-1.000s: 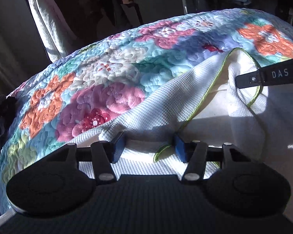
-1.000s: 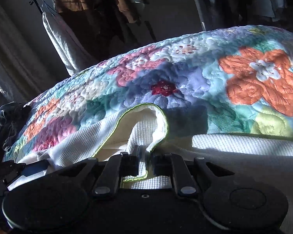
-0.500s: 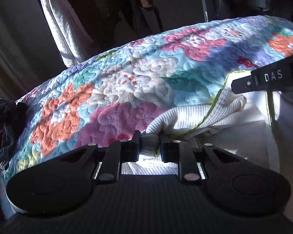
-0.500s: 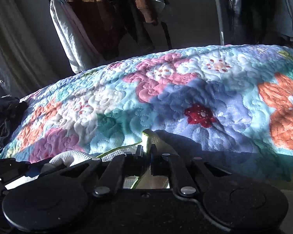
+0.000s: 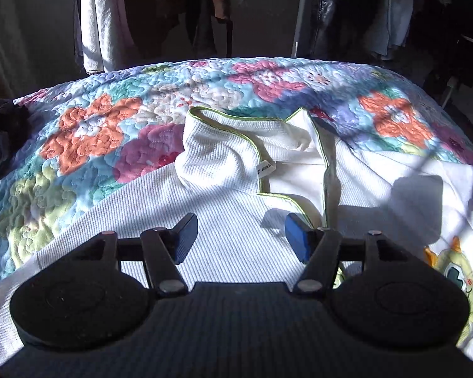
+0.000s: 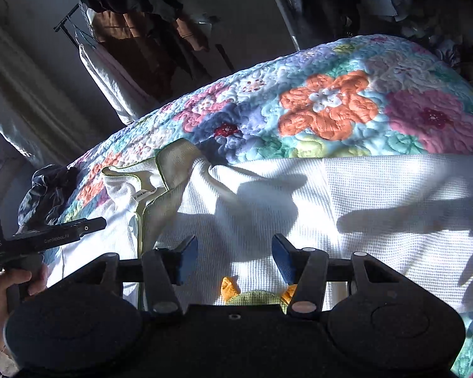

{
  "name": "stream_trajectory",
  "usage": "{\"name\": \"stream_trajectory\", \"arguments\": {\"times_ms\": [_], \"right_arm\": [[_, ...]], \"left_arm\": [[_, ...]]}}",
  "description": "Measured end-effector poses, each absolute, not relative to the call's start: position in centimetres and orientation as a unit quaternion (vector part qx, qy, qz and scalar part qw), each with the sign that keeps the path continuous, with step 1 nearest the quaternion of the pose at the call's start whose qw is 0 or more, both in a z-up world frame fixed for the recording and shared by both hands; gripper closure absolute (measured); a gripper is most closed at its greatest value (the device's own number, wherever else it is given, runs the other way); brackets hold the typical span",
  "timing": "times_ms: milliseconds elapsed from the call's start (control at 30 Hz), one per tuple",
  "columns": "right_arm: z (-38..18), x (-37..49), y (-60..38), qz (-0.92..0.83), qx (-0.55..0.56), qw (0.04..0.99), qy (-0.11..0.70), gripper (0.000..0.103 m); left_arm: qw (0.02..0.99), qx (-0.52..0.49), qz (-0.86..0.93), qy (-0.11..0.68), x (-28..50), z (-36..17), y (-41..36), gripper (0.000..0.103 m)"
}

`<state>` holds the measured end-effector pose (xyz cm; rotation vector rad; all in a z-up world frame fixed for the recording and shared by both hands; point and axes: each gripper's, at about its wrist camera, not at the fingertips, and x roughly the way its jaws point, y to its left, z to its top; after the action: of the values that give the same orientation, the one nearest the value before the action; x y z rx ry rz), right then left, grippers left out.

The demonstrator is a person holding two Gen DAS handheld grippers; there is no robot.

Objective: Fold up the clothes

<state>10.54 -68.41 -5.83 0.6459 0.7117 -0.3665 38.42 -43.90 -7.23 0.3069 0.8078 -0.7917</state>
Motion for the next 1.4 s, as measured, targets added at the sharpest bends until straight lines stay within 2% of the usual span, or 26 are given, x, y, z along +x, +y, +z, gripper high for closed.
{"name": "stream_trajectory", "arguments": {"times_ms": [233, 367, 567, 700, 867, 1000, 1133, 1200, 1400], "right_arm": [[-4.0, 2.7, -65.1, -0.157, 0.297, 0.87, 0.361, 0.045], [-2.0, 1.0, -61.1, -0.137, 0.259, 0.88, 0.373, 0.045], [1.9, -2.1, -54.3, -0.098, 0.247, 0.889, 0.372, 0.045], [4.8, -4.6, -49.8, -0.107, 0.206, 0.9, 0.37, 0.044], [7.3, -7.5, -44.7, -0.142, 0.176, 0.9, 0.373, 0.036], [8.6, -9.9, -41.3, -0.168, 0.166, 0.889, 0.392, 0.02], [9.8, -12.5, -39.0, -0.165, 0.196, 0.876, 0.409, 0.019], [9.9, -13.5, -38.0, -0.158, 0.193, 0.875, 0.415, 0.018], [8.2, -15.1, -35.0, -0.173, 0.145, 0.874, 0.43, 0.018]], "left_arm": [[0.813, 0.22, -0.36, 0.402, 29.7, -7.1, -39.1, 0.042], [0.816, 0.237, -0.345, 0.4, 25.1, -5.7, -35.8, 0.035], [0.854, 0.308, -0.248, 0.338, 20.1, -3.4, -31.3, 0.031], [0.861, 0.275, -0.246, 0.349, 16.7, -0.5, -27.0, 0.029], [0.859, 0.229, -0.264, 0.375, 10.9, 3.7, -21.6, 0.021], [0.851, 0.193, -0.286, 0.395, 7.3, 6.7, -18.3, 0.015], [0.83, 0.151, -0.322, 0.43, 5.0, 8.9, -16.2, 0.013], [0.823, 0.134, -0.33, 0.441, 3.8, 9.5, -15.5, 0.004], [0.837, 0.142, -0.299, 0.436, -0.7, 6.9, -15.6, 0.003]]}}
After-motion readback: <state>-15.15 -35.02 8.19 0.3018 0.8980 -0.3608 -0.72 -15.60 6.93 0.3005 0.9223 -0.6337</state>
